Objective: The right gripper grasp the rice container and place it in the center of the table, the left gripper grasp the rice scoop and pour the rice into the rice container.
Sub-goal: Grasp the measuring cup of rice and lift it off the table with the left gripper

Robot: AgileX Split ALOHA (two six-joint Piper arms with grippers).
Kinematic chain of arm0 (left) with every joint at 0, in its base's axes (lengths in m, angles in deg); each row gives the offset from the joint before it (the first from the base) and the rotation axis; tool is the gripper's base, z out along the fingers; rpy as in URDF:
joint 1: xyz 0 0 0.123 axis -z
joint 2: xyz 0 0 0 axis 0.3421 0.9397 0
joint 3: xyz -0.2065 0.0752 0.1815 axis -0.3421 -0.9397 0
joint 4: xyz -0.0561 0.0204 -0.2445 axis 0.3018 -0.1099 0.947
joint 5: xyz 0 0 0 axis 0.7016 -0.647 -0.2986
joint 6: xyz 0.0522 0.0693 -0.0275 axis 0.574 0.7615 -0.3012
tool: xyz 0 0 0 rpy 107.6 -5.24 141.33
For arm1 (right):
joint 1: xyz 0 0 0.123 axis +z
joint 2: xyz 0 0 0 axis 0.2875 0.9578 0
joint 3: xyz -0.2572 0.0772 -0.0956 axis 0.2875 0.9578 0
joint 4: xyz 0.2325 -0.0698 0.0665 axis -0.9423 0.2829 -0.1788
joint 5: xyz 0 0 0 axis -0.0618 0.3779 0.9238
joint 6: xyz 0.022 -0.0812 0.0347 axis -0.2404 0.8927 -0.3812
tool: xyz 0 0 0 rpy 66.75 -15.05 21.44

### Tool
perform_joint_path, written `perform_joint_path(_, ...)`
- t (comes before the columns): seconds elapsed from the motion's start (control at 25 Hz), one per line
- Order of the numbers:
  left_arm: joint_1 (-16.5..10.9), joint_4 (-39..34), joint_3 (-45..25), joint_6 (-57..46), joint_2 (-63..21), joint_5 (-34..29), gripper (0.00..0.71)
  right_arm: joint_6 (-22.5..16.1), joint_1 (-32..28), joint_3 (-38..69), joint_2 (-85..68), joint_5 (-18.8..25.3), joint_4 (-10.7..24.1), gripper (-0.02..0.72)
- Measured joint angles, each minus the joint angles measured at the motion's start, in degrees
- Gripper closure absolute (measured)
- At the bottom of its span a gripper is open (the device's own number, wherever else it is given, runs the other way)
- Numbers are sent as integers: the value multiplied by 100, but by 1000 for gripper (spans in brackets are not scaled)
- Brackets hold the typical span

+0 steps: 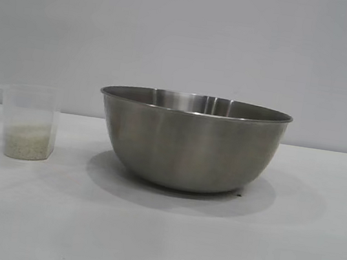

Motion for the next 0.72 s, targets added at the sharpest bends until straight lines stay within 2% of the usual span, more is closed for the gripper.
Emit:
perform_joint_path(0.16,0,-67,-202,-123,-339,-134,208,0,0,0,0,0,0,469)
perform_joint_path(0.36,0,-67,-1155,-150,-874,119,208,0,0,0,0,0,0,469)
perform_joint_path(0.48,0,-53,-1834,-150,-1243,751,208,0,0,0,0,0,0,469)
perform_joint_path(0.72,0,179,-3083,-150,-1902,2395,208,0,0,0,0,0,0,469)
